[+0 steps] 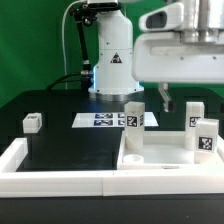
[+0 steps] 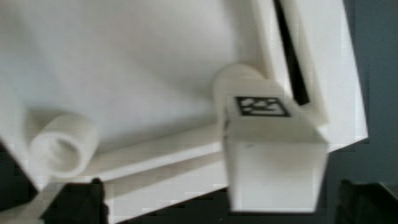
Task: Assemble square table
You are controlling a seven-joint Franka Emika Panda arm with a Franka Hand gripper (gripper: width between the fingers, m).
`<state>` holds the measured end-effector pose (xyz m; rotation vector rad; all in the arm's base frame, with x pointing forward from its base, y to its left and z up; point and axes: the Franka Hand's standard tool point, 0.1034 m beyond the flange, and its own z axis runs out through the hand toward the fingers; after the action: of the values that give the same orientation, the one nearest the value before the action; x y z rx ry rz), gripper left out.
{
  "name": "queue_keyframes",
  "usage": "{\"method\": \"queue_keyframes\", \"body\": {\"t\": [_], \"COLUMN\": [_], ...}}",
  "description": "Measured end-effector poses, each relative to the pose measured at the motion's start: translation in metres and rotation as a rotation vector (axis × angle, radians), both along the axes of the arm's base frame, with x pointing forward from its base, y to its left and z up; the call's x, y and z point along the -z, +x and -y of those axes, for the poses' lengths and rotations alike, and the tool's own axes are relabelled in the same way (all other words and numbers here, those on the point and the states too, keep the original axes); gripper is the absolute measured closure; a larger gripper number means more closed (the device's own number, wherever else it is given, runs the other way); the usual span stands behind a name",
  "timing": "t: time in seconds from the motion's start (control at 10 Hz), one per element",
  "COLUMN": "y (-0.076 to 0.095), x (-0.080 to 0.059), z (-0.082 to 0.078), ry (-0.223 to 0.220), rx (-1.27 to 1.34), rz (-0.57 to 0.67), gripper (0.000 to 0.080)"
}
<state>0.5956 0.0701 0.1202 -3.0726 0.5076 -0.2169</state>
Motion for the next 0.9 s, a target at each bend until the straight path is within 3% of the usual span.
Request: {"method": "queue_keyframes", "body": {"t": [0.2, 0.3, 0.8, 0.9], "y": [-0.005, -0.008, -0.011, -0.013], "x": [-0.013, -0.011, -0.007, -0.006], "z": [0.045, 0.063, 0.075, 0.090], "ry": [-0.015, -0.024, -0.029, -0.042], "rx": [-0.111, -0.119, -0.103, -0.181], "rz": [0.009, 0.012, 0.008, 0.006], "gripper": [0.0150, 0.0150, 0.0150, 0.0150]}}
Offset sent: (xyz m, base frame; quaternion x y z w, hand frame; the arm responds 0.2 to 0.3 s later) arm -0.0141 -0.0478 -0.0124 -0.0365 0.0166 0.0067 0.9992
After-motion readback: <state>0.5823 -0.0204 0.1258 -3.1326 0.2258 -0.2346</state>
